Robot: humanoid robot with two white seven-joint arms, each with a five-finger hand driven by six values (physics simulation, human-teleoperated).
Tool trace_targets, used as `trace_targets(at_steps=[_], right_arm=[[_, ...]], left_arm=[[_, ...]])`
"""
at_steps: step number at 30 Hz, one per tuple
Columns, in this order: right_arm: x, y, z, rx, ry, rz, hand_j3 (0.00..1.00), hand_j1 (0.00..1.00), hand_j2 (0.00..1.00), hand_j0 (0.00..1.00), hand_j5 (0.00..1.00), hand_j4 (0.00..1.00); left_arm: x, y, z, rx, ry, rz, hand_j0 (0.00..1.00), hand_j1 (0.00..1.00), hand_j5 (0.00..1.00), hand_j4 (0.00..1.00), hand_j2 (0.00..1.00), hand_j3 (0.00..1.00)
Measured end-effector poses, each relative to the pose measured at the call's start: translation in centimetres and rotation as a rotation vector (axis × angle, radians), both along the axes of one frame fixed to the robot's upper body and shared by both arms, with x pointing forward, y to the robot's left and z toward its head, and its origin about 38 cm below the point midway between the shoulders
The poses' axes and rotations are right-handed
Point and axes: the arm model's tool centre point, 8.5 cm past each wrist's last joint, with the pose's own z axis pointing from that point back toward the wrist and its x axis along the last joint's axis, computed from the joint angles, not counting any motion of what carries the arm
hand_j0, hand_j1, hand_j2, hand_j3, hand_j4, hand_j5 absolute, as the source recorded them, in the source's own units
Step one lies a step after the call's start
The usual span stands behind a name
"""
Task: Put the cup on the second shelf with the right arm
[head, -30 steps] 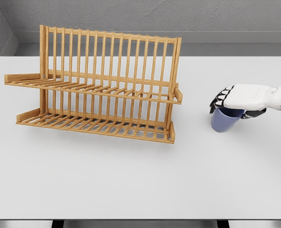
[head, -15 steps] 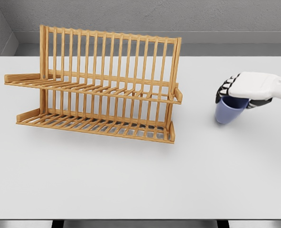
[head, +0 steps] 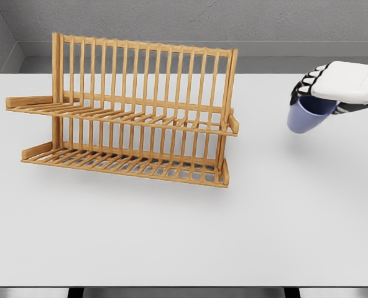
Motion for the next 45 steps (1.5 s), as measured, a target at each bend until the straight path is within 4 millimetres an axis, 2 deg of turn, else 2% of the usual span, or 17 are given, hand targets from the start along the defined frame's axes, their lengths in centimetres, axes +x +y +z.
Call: trace_targets(at_steps=[8, 13, 18, 25, 34, 40, 45], right_arm=[[0.2, 0.4, 2.1, 0.015, -0.055, 0.010, 0.67, 0.67, 0.67, 0.67, 0.67, 0.67], [-0.4, 1.9, 3.5, 0.020, -0.098, 0.052, 0.67, 0.67, 0.67, 0.67, 0.67, 0.67], [-1.4, 3.8, 4.2, 0.022, -0.126, 0.114, 0.67, 0.67, 0.67, 0.67, 0.67, 0.67], [-1.5, 6.3, 6.2, 0.047, -0.188, 0.180, 0.67, 0.67, 0.67, 0.67, 0.67, 0.67], [-1.5, 9.8, 6.7, 0.100, -0.209, 0.264, 0.67, 0.67, 0.67, 0.67, 0.67, 0.67], [-1.4, 11.1, 6.2, 0.120, -0.197, 0.293, 0.68, 0.68, 0.68, 0.68, 0.68, 0.68], [-1.4, 13.2, 6.0, 0.130, -0.191, 0.338, 0.68, 0.68, 0.68, 0.68, 0.68, 0.68]], left_arm=[[0.0, 0.0, 0.0, 0.000, 0.000, 0.000, 1.00, 1.00, 1.00, 1.00, 1.00, 1.00], [0.0, 0.0, 0.0, 0.000, 0.000, 0.000, 1.00, 1.00, 1.00, 1.00, 1.00, 1.00], [0.0, 0.0, 0.0, 0.000, 0.000, 0.000, 1.00, 1.00, 1.00, 1.00, 1.00, 1.00], [0.0, 0.0, 0.0, 0.000, 0.000, 0.000, 1.00, 1.00, 1.00, 1.00, 1.00, 1.00], [0.0, 0.0, 0.0, 0.000, 0.000, 0.000, 1.00, 1.00, 1.00, 1.00, 1.00, 1.00], [0.0, 0.0, 0.0, 0.000, 0.000, 0.000, 1.00, 1.00, 1.00, 1.00, 1.00, 1.00], [0.0, 0.0, 0.0, 0.000, 0.000, 0.000, 1.00, 1.00, 1.00, 1.00, 1.00, 1.00]])
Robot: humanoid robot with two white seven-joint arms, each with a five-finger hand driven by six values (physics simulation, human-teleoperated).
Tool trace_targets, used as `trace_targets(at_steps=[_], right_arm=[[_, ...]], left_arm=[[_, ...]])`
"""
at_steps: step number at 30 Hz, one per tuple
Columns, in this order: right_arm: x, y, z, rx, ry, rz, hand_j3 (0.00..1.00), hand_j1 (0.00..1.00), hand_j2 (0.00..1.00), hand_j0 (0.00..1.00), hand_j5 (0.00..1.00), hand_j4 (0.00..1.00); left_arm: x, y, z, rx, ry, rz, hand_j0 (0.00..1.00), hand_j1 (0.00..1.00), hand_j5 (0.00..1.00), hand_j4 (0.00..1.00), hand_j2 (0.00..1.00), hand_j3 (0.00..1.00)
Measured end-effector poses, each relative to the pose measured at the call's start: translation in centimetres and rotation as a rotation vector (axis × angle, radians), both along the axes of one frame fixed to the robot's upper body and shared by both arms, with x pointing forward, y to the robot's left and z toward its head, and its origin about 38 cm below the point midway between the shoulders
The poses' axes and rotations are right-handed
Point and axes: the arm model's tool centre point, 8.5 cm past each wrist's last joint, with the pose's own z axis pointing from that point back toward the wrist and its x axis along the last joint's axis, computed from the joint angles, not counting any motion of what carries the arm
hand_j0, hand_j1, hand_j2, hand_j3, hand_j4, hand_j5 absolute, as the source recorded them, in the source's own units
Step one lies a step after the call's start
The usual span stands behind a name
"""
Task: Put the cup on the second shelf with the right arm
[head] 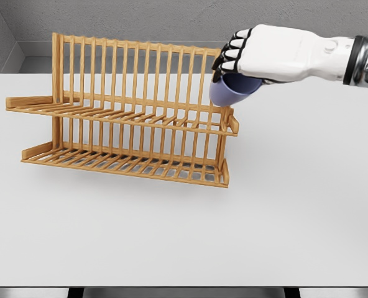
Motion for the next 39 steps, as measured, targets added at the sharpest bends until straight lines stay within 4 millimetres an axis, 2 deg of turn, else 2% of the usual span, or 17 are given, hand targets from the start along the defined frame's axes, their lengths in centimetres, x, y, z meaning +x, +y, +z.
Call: trace_targets(at_steps=[5, 12, 13, 14, 15, 20, 26, 29, 31, 32, 35, 36, 37, 38, 39], right_arm=[[-0.1, 1.3, -1.5, -0.014, 0.038, 0.025, 0.68, 0.68, 0.68, 0.68, 0.68, 0.68], [-0.1, 2.0, -3.0, -0.035, 0.074, 0.034, 0.69, 0.69, 0.69, 0.69, 0.69, 0.69], [0.0, 2.0, -3.2, -0.036, 0.079, 0.030, 0.78, 0.78, 0.78, 0.78, 0.78, 0.78], [0.0, 2.1, -3.3, -0.038, 0.084, 0.027, 0.95, 0.95, 0.95, 0.95, 0.95, 0.95], [0.0, 2.1, -3.5, -0.039, 0.090, 0.025, 1.00, 1.00, 1.00, 1.00, 1.00, 1.00], [0.0, 2.3, -3.5, -0.042, 0.090, 0.026, 1.00, 1.00, 1.00, 1.00, 1.00, 1.00], [0.2, 1.8, -1.3, -0.023, 0.039, 0.013, 1.00, 1.00, 1.00, 1.00, 1.00, 1.00], [0.3, -0.3, 1.1, 0.013, -0.016, -0.037, 1.00, 1.00, 1.00, 1.00, 1.00, 1.00], [0.2, -2.8, 2.8, 0.026, -0.059, -0.093, 1.00, 1.00, 1.00, 1.00, 1.00, 1.00], [0.1, -4.3, 2.7, 0.026, -0.057, -0.129, 1.00, 1.00, 1.00, 1.00, 1.00, 1.00], [-0.6, -9.2, -1.2, 0.024, 0.032, -0.245, 1.00, 1.00, 1.00, 1.00, 1.00, 1.00], [-0.9, -10.1, -2.2, 0.028, 0.055, -0.267, 1.00, 1.00, 1.00, 1.00, 1.00, 1.00], [-1.3, -10.7, -4.1, 0.044, 0.100, -0.282, 1.00, 1.00, 1.00, 1.00, 1.00, 1.00], [-1.6, -11.1, -4.8, 0.080, 0.109, -0.290, 1.00, 1.00, 1.00, 1.00, 1.00, 1.00], [-1.7, -11.5, -4.5, 0.128, 0.091, -0.295, 1.00, 1.00, 1.00, 1.00, 1.00, 1.00]], left_arm=[[0.0, 0.0, 0.0, 0.000, 0.000, 0.000, 1.00, 1.00, 1.00, 1.00, 1.00, 1.00], [0.0, 0.0, 0.0, 0.000, 0.000, 0.000, 1.00, 1.00, 1.00, 1.00, 1.00, 1.00], [0.0, 0.0, 0.0, 0.000, 0.000, 0.000, 1.00, 1.00, 1.00, 1.00, 1.00, 1.00], [0.0, 0.0, 0.0, 0.000, 0.000, 0.000, 1.00, 1.00, 1.00, 1.00, 1.00, 1.00], [0.0, 0.0, 0.0, 0.000, 0.000, 0.000, 1.00, 1.00, 1.00, 1.00, 1.00, 1.00], [0.0, 0.0, 0.0, 0.000, 0.000, 0.000, 1.00, 1.00, 1.00, 1.00, 1.00, 1.00], [0.0, 0.0, 0.0, 0.000, 0.000, 0.000, 1.00, 1.00, 1.00, 1.00, 1.00, 1.00], [0.0, 0.0, 0.0, 0.000, 0.000, 0.000, 1.00, 1.00, 1.00, 1.00, 1.00, 1.00], [0.0, 0.0, 0.0, 0.000, 0.000, 0.000, 1.00, 1.00, 1.00, 1.00, 1.00, 1.00], [0.0, 0.0, 0.0, 0.000, 0.000, 0.000, 1.00, 1.00, 1.00, 1.00, 1.00, 1.00], [0.0, 0.0, 0.0, 0.000, 0.000, 0.000, 1.00, 1.00, 1.00, 1.00, 1.00, 1.00], [0.0, 0.0, 0.0, 0.000, 0.000, 0.000, 1.00, 1.00, 1.00, 1.00, 1.00, 1.00], [0.0, 0.0, 0.0, 0.000, 0.000, 0.000, 1.00, 1.00, 1.00, 1.00, 1.00, 1.00], [0.0, 0.0, 0.0, 0.000, 0.000, 0.000, 1.00, 1.00, 1.00, 1.00, 1.00, 1.00], [0.0, 0.0, 0.0, 0.000, 0.000, 0.000, 1.00, 1.00, 1.00, 1.00, 1.00, 1.00]])
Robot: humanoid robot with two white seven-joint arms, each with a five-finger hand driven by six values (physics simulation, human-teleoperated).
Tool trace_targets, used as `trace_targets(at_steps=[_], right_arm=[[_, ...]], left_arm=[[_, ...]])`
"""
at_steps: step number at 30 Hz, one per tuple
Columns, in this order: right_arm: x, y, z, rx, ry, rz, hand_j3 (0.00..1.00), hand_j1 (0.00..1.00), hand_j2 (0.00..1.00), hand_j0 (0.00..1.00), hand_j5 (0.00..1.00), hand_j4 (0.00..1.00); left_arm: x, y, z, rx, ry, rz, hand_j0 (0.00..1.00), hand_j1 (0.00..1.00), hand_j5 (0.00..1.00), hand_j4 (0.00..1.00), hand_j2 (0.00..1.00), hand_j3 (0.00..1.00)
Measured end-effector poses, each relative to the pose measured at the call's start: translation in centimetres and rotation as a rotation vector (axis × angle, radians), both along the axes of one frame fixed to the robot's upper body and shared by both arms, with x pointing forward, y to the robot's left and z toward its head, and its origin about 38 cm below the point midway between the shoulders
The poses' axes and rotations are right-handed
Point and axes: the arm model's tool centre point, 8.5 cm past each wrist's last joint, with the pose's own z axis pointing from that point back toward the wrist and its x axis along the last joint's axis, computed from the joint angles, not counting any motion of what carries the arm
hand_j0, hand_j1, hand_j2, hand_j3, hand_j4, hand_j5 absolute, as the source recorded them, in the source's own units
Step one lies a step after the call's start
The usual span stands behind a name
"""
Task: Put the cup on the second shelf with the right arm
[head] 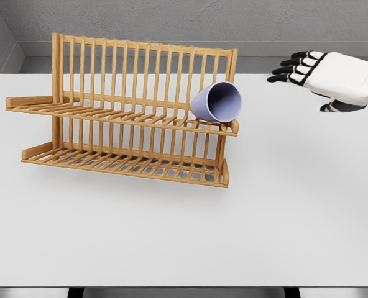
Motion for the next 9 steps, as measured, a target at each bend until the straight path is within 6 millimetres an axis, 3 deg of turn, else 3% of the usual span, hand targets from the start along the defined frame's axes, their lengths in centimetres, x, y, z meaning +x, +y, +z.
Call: trace_targets(at_steps=[1, 3, 5, 7, 9], right_arm=[[0.0, 0.0, 0.7, 0.045, -0.034, 0.001, 1.00, 1.00, 1.00, 1.00, 1.00, 1.00], [-0.4, 0.0, -0.6, 0.106, -0.026, 0.004, 1.00, 1.00, 1.00, 1.00, 1.00, 1.00], [-0.5, -0.1, -0.6, 0.138, -0.043, 0.009, 1.00, 1.00, 1.00, 1.00, 1.00, 1.00], [-1.0, -0.6, -2.2, 0.159, -0.014, -0.006, 1.00, 1.00, 1.00, 1.00, 1.00, 1.00], [-1.1, -0.8, -2.2, 0.179, -0.021, -0.012, 1.00, 1.00, 1.00, 1.00, 1.00, 1.00]], left_arm=[[0.0, 0.0, 0.0, 0.000, 0.000, 0.000, 1.00, 1.00, 1.00, 1.00, 1.00, 1.00], [0.0, 0.0, 0.0, 0.000, 0.000, 0.000, 1.00, 1.00, 1.00, 1.00, 1.00, 1.00], [0.0, 0.0, 0.0, 0.000, 0.000, 0.000, 1.00, 1.00, 1.00, 1.00, 1.00, 1.00], [0.0, 0.0, 0.0, 0.000, 0.000, 0.000, 1.00, 1.00, 1.00, 1.00, 1.00, 1.00], [0.0, 0.0, 0.0, 0.000, 0.000, 0.000, 1.00, 1.00, 1.00, 1.00, 1.00, 1.00]])
